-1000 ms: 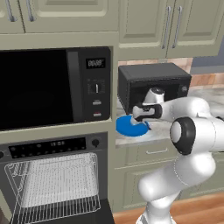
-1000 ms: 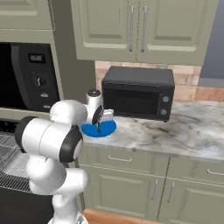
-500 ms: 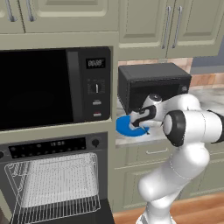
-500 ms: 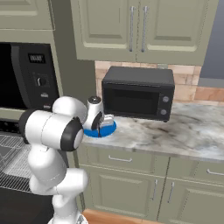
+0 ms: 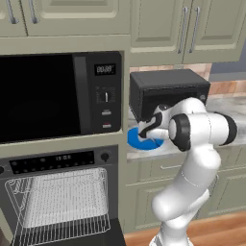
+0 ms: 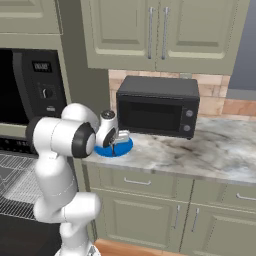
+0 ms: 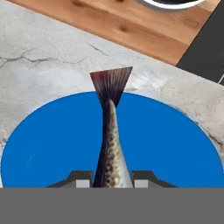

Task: Take the fish from the oven and place it on the plate on the counter.

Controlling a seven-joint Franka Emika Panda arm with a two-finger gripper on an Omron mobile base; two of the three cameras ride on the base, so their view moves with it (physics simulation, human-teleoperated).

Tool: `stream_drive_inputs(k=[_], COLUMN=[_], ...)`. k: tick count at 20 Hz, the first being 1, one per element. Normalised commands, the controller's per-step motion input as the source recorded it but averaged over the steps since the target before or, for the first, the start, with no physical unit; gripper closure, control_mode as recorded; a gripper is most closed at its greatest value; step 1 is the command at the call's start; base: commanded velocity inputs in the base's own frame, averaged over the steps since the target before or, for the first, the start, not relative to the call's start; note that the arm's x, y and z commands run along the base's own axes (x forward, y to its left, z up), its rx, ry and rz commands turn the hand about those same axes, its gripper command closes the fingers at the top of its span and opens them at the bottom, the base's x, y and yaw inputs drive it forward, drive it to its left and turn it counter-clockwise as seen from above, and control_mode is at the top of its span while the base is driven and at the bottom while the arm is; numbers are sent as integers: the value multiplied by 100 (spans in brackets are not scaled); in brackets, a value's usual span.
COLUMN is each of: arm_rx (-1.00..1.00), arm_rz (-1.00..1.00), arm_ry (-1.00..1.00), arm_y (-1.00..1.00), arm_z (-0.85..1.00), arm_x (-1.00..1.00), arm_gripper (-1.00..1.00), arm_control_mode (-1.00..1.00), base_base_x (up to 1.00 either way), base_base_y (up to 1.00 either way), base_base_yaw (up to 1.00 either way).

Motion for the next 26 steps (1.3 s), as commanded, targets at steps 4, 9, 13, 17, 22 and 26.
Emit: stream_drive_inputs(k=[4,9,13,17,22,26], arm_rx=[0,0,0,0,0,0], arm_rz=[4,2,0,0,0,0], arm_ry=[2,2,0,0,0,0], arm_y=[1,1,0,0,0,0], arm_z=[-3,-6,0,0,0,7], arm_x=[29,14,0,0,0,-16], arm_gripper=[100,100,-100,-100,-100,-100], arm_control_mode=[-100,-100,-100,-100,-100,-100], base_base_x=[0,0,0,0,0,0], base_base_y=[0,0,0,0,0,0], base_base_yaw=[0,0,0,0,0,0])
